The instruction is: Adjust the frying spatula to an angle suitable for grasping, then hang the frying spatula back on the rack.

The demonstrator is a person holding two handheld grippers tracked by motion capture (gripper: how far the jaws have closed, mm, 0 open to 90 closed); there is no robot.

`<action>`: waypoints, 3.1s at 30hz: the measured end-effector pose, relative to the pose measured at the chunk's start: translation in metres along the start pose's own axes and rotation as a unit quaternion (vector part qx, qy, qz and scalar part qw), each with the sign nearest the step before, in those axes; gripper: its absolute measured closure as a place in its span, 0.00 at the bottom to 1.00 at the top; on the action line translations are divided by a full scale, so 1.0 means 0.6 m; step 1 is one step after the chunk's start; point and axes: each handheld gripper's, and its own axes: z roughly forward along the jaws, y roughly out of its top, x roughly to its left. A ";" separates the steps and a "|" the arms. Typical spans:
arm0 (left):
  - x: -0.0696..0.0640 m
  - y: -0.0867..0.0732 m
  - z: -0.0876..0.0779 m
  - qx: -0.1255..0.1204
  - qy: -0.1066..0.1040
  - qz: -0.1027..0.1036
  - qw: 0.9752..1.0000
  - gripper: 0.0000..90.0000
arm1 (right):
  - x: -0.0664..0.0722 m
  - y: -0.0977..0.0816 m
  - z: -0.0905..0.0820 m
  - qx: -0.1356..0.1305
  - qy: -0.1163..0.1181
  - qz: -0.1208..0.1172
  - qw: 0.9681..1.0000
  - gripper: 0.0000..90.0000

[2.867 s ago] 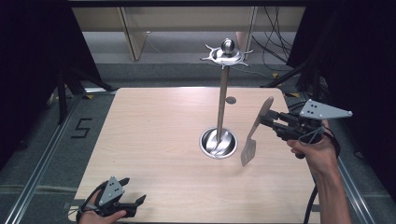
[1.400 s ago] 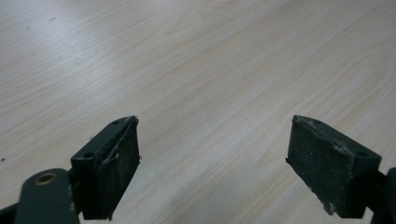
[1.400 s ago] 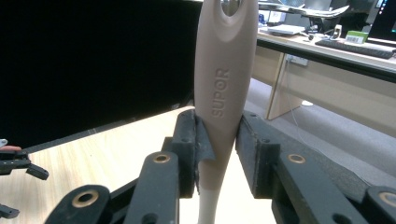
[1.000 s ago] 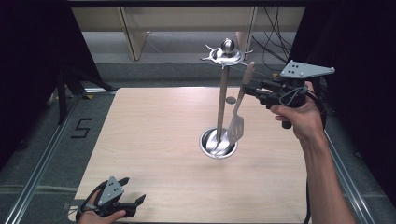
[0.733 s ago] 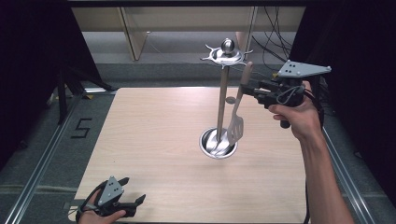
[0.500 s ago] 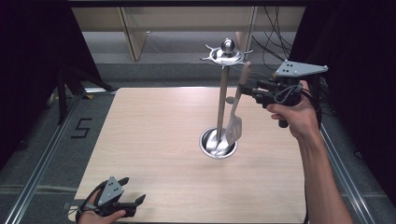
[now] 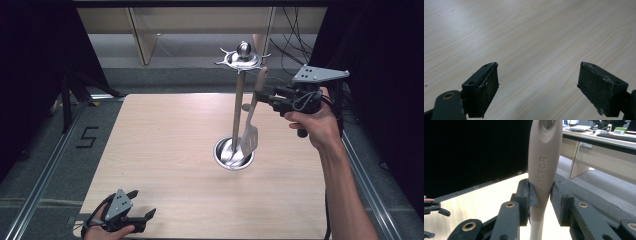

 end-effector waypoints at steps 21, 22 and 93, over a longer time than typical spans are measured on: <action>0.003 -0.001 0.001 0.008 0.003 0.006 1.000 0.18 | 0.015 -0.053 -0.033 -0.015 -0.039 0.012 0.999 0.52; 0.003 -0.001 0.001 0.008 0.003 0.006 1.000 0.18 | 0.015 -0.053 -0.033 -0.015 -0.039 0.012 0.999 0.52; 0.000 0.004 0.000 0.011 0.011 0.037 0.999 0.18 | 0.058 -0.292 -0.019 0.100 -0.064 0.093 0.989 0.34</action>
